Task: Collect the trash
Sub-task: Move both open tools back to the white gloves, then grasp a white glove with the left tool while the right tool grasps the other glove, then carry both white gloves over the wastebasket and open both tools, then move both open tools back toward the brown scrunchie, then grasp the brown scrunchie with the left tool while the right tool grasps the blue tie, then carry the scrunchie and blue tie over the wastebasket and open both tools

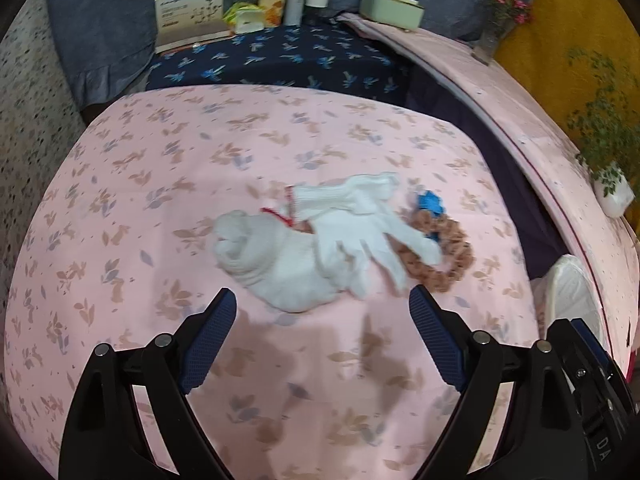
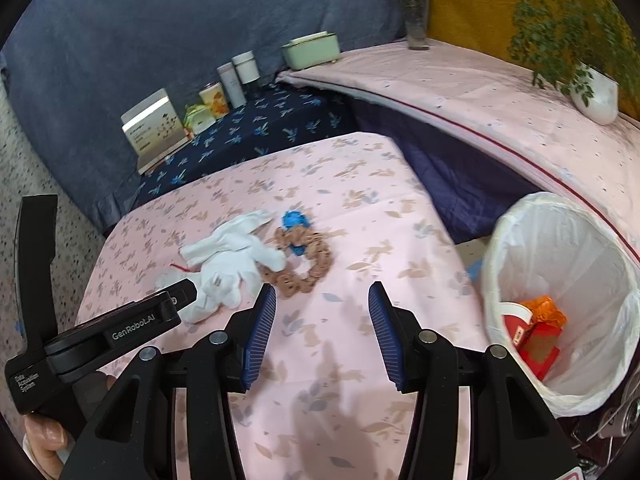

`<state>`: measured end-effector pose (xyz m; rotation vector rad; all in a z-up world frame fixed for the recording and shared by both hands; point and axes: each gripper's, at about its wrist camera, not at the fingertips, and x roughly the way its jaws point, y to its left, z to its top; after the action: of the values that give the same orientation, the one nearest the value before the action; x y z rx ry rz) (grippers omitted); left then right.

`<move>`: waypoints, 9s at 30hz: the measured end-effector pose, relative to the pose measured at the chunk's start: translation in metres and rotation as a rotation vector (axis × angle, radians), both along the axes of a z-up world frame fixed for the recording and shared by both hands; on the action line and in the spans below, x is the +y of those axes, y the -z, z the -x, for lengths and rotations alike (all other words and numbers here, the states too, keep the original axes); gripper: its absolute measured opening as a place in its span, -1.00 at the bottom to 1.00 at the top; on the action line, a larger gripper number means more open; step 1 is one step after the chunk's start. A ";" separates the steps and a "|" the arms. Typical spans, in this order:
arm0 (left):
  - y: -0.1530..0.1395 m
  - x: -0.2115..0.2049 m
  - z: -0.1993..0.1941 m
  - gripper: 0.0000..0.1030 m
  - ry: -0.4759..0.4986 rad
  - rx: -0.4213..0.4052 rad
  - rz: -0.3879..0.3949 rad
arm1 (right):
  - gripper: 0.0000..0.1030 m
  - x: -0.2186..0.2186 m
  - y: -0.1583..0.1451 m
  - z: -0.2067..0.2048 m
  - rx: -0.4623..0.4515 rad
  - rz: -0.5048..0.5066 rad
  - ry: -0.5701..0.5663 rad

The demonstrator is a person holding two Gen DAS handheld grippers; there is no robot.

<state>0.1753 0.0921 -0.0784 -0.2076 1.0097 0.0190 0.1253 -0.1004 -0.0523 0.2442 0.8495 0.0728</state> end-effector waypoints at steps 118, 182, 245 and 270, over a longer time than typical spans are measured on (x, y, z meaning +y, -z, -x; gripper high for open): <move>-0.045 -0.300 0.057 -0.61 0.639 -0.108 -0.104 | -0.83 -0.243 -0.005 0.092 -0.090 -0.075 0.457; -0.020 -0.178 0.017 0.36 0.344 -0.063 -0.092 | -0.15 -0.154 -0.004 0.043 -0.057 -0.017 0.302; 0.031 0.010 -0.092 -0.81 0.084 0.038 -0.061 | -0.22 0.044 0.083 -0.139 0.151 0.013 -0.040; -0.013 -0.073 -0.042 -0.81 0.229 -0.046 -0.063 | -0.76 -0.029 0.034 -0.065 0.058 -0.008 0.067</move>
<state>0.2176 0.0190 -0.0651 -0.0342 0.9809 -0.1617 0.1900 -0.1290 -0.0861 0.2830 0.8983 0.0060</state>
